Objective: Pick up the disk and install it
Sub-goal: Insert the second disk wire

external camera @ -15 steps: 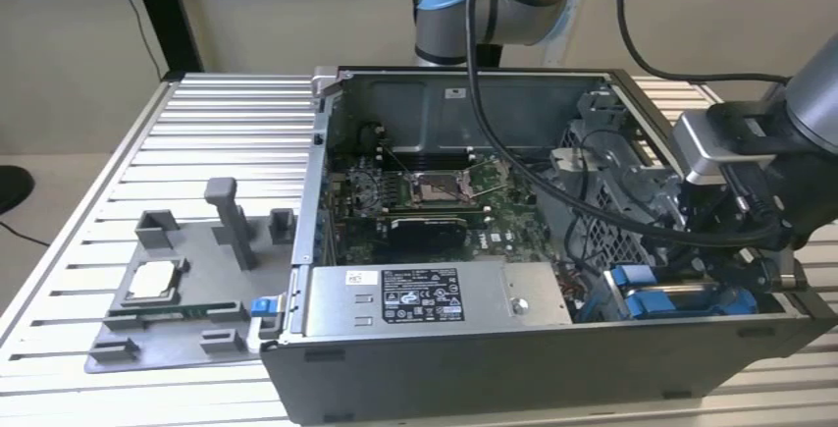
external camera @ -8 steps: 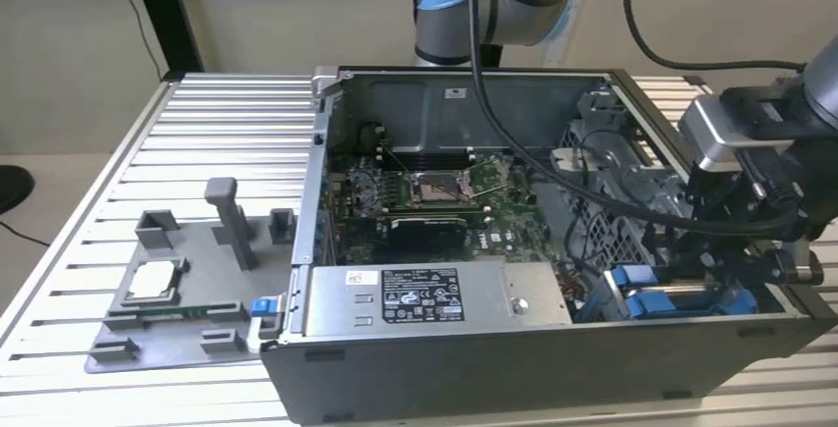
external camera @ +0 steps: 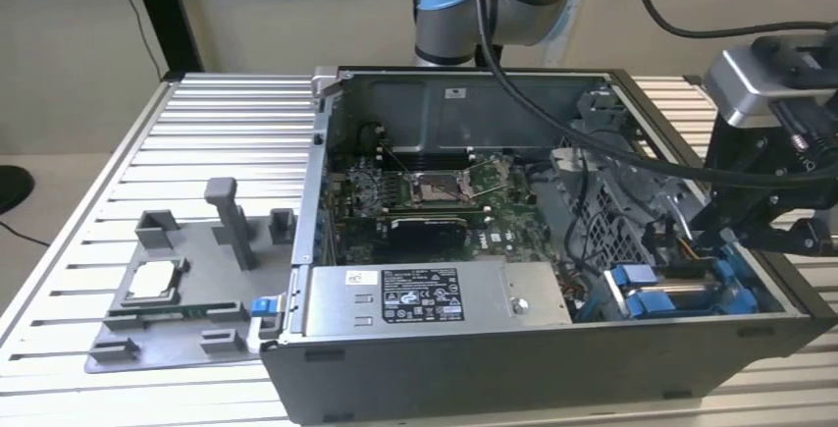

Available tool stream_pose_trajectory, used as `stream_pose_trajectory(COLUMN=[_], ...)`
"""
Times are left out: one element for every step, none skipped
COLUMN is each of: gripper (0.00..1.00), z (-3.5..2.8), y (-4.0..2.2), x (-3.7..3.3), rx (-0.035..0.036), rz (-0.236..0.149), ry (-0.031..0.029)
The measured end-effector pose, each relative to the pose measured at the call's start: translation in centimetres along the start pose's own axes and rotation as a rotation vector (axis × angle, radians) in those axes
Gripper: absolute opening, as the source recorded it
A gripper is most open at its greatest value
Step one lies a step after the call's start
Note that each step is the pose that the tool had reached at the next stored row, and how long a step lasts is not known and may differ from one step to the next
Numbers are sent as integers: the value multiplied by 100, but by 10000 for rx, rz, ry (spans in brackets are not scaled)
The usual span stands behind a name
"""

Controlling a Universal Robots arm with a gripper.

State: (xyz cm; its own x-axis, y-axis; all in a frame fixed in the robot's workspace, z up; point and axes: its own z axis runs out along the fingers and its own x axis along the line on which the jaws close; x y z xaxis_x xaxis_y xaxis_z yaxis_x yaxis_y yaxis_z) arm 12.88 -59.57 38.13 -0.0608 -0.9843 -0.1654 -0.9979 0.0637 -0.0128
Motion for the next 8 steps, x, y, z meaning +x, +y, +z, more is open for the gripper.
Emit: stream_pose_trajectory(gripper=[100, 100, 100, 100, 100, 100, 100, 100], z=[-12, -13, -14, -13, -15, -15, -14, -15], y=[0, 0, 0, 0, 0, 0, 0, 0], x=[-2, -2, -2, -2, -3, -3, -2, -3], rx=[0, -1, 0, 0, 0, 0, 0, 0], rz=[0, 0, -1, -1, 0, -1, -1, -1], ry=[-1, -4, -3, -3, 1, 3, 3, 3])
